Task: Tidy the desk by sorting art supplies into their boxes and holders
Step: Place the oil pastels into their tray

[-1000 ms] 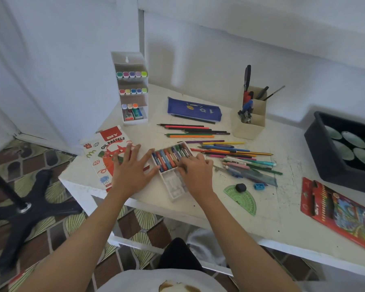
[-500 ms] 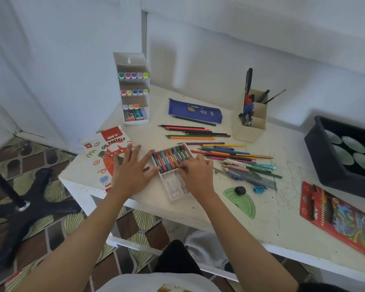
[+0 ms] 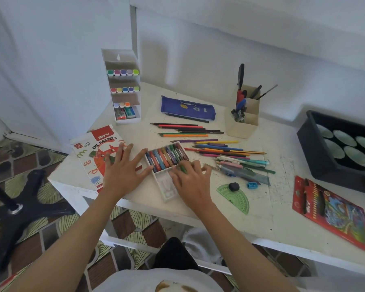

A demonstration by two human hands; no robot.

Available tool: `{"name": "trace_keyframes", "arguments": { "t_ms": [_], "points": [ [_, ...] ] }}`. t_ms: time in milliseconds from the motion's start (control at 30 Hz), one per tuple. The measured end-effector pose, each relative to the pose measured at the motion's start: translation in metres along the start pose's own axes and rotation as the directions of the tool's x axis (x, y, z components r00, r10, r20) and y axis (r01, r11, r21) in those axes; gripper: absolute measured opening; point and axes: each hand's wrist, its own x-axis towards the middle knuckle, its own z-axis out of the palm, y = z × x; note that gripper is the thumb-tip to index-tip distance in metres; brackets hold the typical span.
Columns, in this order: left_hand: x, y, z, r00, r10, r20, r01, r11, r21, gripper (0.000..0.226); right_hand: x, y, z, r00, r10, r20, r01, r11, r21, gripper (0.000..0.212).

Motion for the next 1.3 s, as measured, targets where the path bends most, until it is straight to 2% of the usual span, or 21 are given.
{"name": "trace_keyframes", "arguments": {
  "t_ms": [167, 300, 400, 467, 533, 633, 833, 1067, 1200, 1300],
  "points": [
    [0.000, 0.001, 0.000, 1.000, 0.004, 0.003, -0.004, 1.000, -0.012, 0.087, -0.007, -0.002, -0.002, 0.995, 0.039, 0.088, -0.036, 0.999, -0.029, 0.033],
    [0.001, 0.000, 0.000, 1.000, 0.007, -0.002, -0.007, 1.000, -0.004, 0.091, -0.003, 0.011, -0.011, 0.992, 0.065, 0.105, -0.068, 0.997, 0.021, 0.039],
    [0.001, 0.000, 0.001, 1.000, 0.009, 0.006, -0.009, 1.000, 0.012, 0.095, 0.005, 0.035, -0.020, 0.977, 0.197, 0.078, -0.198, 0.980, 0.009, 0.041],
    [0.000, 0.000, 0.001, 1.000, 0.015, 0.008, -0.015, 1.000, 0.004, 0.095, 0.012, 0.059, -0.025, 0.930, 0.343, 0.130, -0.339, 0.939, -0.048, 0.036],
    [0.000, -0.001, 0.001, 1.000, 0.020, 0.007, -0.020, 1.000, -0.006, 0.093, 0.014, 0.085, -0.029, 0.853, 0.494, 0.167, -0.481, 0.870, -0.111, 0.032],
    [0.001, 0.000, 0.000, 1.000, 0.019, 0.009, -0.019, 1.000, -0.008, 0.091, 0.010, 0.116, -0.036, 0.783, 0.597, 0.173, -0.574, 0.802, -0.167, 0.021],
    [0.000, -0.001, -0.001, 1.000, 0.027, 0.009, -0.026, 0.999, -0.028, 0.092, 0.007, 0.143, -0.044, 0.768, 0.607, 0.206, -0.578, 0.794, -0.185, 0.013],
    [-0.001, -0.001, -0.001, 1.000, 0.019, 0.012, -0.019, 1.000, 0.005, 0.096, 0.013, 0.146, -0.043, 0.806, 0.490, 0.333, -0.505, 0.862, -0.047, 0.008],
    [-0.001, 0.000, -0.002, 1.000, 0.021, 0.018, -0.021, 1.000, 0.004, 0.098, 0.012, 0.143, -0.040, 0.784, 0.533, 0.319, -0.543, 0.837, -0.063, 0.012],
    [0.001, 0.000, 0.000, 1.000, 0.019, 0.011, -0.019, 1.000, 0.002, 0.094, 0.011, 0.141, -0.040, 0.794, 0.543, 0.275, -0.538, 0.837, -0.100, 0.014]
  ]
}}
